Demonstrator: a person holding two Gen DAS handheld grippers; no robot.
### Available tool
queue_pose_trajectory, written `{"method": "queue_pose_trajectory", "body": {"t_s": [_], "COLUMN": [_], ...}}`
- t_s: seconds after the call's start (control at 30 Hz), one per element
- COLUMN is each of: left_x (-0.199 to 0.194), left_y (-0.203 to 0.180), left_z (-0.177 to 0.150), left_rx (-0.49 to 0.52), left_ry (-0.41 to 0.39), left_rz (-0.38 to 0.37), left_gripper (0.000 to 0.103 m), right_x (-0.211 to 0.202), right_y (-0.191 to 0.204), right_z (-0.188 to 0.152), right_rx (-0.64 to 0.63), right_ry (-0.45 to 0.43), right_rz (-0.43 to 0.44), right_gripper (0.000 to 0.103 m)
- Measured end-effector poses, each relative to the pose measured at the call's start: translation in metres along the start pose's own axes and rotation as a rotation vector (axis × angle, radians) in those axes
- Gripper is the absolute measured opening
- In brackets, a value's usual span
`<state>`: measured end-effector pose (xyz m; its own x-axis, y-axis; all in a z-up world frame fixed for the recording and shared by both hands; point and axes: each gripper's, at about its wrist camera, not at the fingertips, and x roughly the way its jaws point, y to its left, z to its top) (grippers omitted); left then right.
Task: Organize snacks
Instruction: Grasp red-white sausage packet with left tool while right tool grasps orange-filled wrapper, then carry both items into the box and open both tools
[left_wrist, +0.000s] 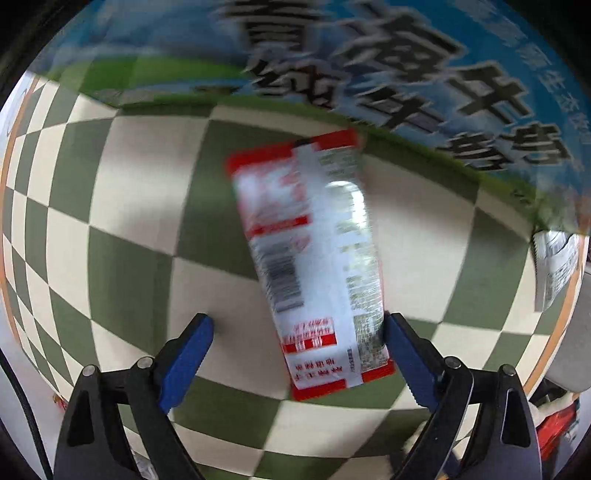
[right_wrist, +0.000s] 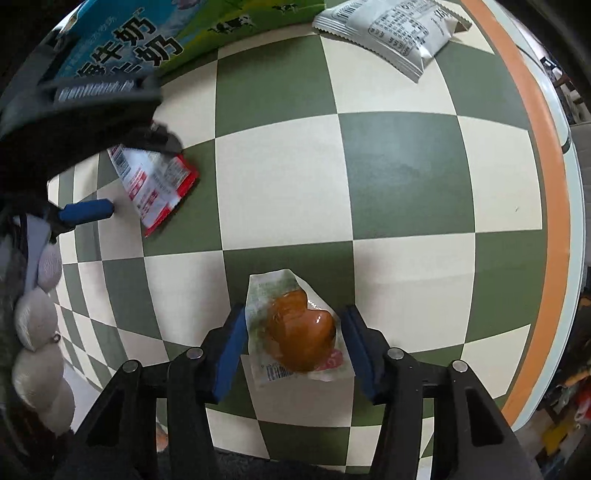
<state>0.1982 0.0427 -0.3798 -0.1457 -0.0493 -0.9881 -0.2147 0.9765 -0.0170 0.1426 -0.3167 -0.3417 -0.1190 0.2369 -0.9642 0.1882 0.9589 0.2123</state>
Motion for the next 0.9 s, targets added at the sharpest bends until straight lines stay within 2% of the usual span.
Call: {"method": "queue_pose_trajectory", "body": {"t_s": [0.13, 0.23, 0.3, 0.37, 0.43, 0.5, 0.67, 0.7, 0.9], "left_x": [-0.001, -0.003, -0.007, -0.011, -0.013, -0.012, -0.01, -0.011, -0.023], "left_y": [0.009, 0.003, -0.008, -0.014, -0.02, -0.014, 0.013, 0.018, 0.032], "left_z": [-0.004, -0.006, -0.006, -0.007, -0.005, -0.009, -0.039, -0.046, -0.085], "left_rx": [0.052, 0.131, 0.182, 0.219, 0.252, 0.247, 0.242, 0.239, 0.245], "left_ry": [-0.005, -0.043, -0.078, -0.081, -0.08, -0.077, -0.046, -0.042, -0.046], "left_rz": [0.03, 0.076, 0.068, 0.036, 0.053, 0.036, 0.024, 0.022, -0.014], "left_gripper": [0.095, 0.093, 0.081, 0.052, 0.05, 0.049, 0.046, 0.045, 0.045], "right_x": [-0.003, -0.004, -0.004, -0.001, -0.001, -0.001, -0.005, -0.008, -0.018], "right_y": [-0.013, -0.018, -0.018, -0.015, -0.013, -0.01, -0.013, -0.016, -0.021], "right_z": [0.001, 0.012, 0.015, 0.013, 0.012, 0.011, 0.008, 0.008, 0.004], "right_rx": [0.01, 0.0, -0.009, -0.024, -0.042, -0.052, -0.05, -0.071, -0.056], "right_ry": [0.012, 0.022, 0.022, 0.016, 0.01, 0.001, -0.006, -0.012, -0.024], "right_rz": [0.015, 0.01, 0.004, -0.003, -0.008, -0.011, 0.012, -0.015, 0.044], "right_gripper": [0.056, 0.057, 0.058, 0.056, 0.055, 0.053, 0.05, 0.05, 0.049]}}
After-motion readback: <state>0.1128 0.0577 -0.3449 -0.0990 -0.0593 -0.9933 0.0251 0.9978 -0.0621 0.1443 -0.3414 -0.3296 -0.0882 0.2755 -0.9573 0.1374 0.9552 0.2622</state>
